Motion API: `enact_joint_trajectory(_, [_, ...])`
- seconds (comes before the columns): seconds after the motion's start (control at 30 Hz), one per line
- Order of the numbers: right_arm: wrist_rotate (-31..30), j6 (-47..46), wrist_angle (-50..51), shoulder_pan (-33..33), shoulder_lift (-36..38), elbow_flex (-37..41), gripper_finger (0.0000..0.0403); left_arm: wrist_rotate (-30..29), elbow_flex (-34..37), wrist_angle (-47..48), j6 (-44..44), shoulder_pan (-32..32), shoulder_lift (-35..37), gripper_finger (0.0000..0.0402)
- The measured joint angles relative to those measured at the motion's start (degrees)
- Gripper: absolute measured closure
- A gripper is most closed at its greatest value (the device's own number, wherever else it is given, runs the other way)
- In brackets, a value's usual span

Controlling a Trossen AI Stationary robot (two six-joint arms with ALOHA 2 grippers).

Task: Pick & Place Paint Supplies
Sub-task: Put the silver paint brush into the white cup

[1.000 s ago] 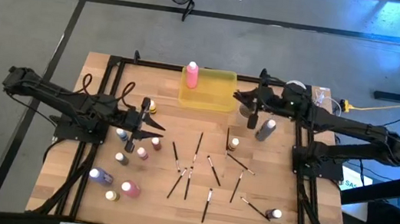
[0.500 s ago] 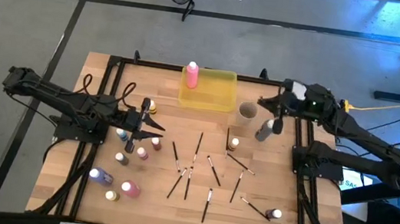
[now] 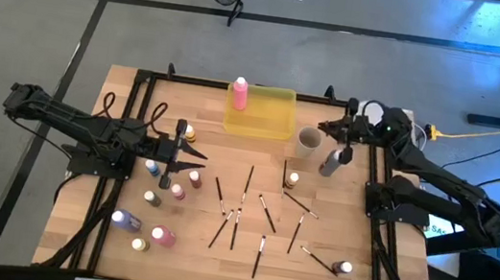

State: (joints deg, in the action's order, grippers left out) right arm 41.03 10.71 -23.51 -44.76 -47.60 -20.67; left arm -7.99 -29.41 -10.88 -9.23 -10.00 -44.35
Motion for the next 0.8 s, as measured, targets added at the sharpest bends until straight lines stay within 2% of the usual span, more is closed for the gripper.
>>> enact_joint_trajectory(0.07, [-0.2, -0.4, -4.1, -0.5, -2.1, 1.7, 0.0381, 0.0, 0.0, 0.4, 0.3, 0.0, -0.1, 0.0313])
enact_joint_trajectory(0.17, [2.9, -0.9, -11.9, -0.9, -5.6, 3.4, 0.0381, 0.0, 0.0, 0.2, 0.8, 0.0, -0.4, 0.0313])
enact_joint_trajectory(0.33, [5.1, -1.6, -17.7, -1.8, -11.0, 3.6, 0.0381, 0.0, 0.0, 0.2, 1.2, 0.0, -0.9, 0.0313])
enact_joint_trajectory(0.8, [6.5, -2.1, -23.7, -1.8, -19.4, 3.6, 0.0381, -1.0, 0.0, -0.2, 2.5, 0.0, -2.2, 0.0314])
